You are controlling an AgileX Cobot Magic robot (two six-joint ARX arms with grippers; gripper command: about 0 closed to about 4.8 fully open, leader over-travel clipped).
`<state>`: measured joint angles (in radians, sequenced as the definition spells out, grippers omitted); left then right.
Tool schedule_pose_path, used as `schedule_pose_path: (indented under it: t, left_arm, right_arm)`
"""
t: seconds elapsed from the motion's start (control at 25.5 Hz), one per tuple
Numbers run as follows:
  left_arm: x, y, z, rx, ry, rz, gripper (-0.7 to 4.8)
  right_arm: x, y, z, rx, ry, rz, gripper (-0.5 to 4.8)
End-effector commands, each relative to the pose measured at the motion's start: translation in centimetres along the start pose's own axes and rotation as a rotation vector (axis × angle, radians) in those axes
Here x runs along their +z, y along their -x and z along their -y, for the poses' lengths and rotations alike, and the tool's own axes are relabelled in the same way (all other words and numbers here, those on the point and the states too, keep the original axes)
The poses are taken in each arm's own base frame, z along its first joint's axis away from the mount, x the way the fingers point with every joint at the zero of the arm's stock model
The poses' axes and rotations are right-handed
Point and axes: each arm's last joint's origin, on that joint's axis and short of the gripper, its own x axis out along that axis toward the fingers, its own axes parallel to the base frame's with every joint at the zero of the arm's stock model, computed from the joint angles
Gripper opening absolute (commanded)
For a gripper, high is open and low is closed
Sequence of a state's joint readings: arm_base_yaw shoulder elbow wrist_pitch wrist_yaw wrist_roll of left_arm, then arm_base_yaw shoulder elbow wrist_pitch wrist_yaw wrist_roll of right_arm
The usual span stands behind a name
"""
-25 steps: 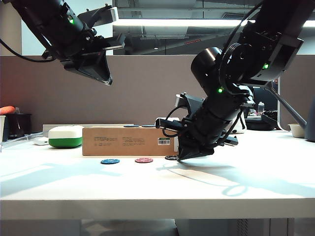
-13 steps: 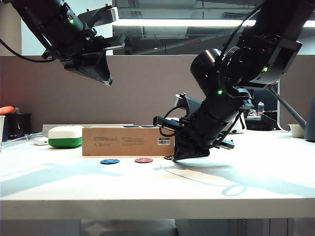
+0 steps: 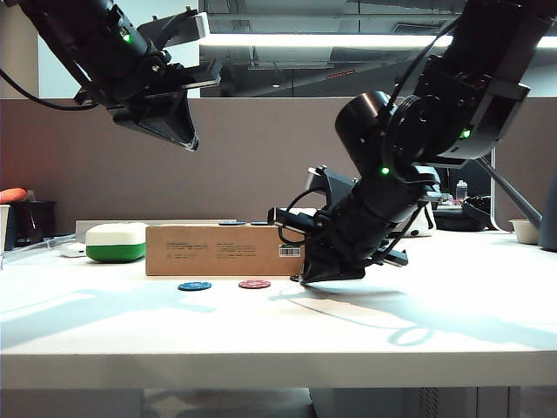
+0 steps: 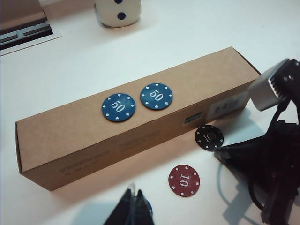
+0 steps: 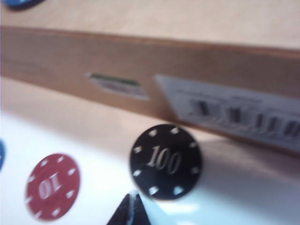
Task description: Push the chip, whose value equals the sum of all the chip values on the rectangular box, forward next to the box.
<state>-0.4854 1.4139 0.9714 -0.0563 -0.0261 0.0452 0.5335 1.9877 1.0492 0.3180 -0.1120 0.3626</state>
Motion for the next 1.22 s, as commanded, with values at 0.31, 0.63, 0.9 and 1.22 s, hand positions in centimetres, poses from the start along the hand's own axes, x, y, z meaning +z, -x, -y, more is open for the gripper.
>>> schedule_pose_path:
  t: [0.31, 0.63, 0.9, 1.22]
  left_arm:
    - [0.3, 0.1, 0.0, -0.004, 0.0, 0.018, -0.05]
    - [0.3, 0.1, 0.0, -0.004, 0.0, 0.018, -0.05]
    - [0.3, 0.1, 0.0, -0.004, 0.0, 0.018, -0.05]
    - [0.3, 0.1, 0.0, -0.004, 0.0, 0.018, -0.05]
  right_arm:
    - [-0.1, 1.4, -0.8, 0.178, -0.022, -0.153, -0.05]
    - [0.8, 4.1, -1.2, 0.083, -0.03, -0.205, -0.05]
    - [1.8, 8.6, -2.2, 0.084, 0.124, -0.282, -0.05]
    - [2.9, 15.6, -3.5, 0.105, 0.226, -0.24, -0.05]
